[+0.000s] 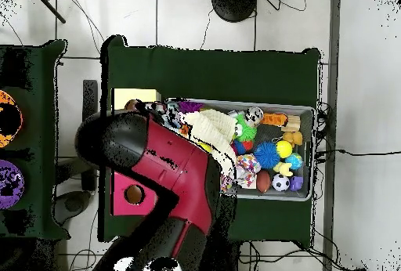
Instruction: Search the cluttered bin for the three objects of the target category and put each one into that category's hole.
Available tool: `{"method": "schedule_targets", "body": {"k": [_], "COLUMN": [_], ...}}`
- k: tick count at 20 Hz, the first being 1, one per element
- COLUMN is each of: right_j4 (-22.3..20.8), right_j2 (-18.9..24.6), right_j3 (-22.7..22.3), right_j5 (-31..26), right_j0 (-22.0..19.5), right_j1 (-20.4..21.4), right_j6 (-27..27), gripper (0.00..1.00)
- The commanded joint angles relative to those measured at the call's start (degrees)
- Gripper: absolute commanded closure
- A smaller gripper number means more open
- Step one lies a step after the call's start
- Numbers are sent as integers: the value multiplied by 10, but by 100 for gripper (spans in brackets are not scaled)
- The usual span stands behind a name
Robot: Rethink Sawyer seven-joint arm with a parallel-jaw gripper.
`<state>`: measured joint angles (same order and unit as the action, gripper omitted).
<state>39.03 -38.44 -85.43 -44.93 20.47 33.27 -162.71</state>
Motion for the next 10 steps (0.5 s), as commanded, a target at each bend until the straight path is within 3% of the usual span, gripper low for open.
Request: {"method": "schedule_targets", "body": {"k": [1,10], "right_j4": [44,90], "right_j2": [79,120], "right_j3": [5,-41], "right_j5": [35,90], "right_j0": [5,20], "right_j1": [-36,-45], "right_j6": [-166,-148], "gripper": [100,100]}}
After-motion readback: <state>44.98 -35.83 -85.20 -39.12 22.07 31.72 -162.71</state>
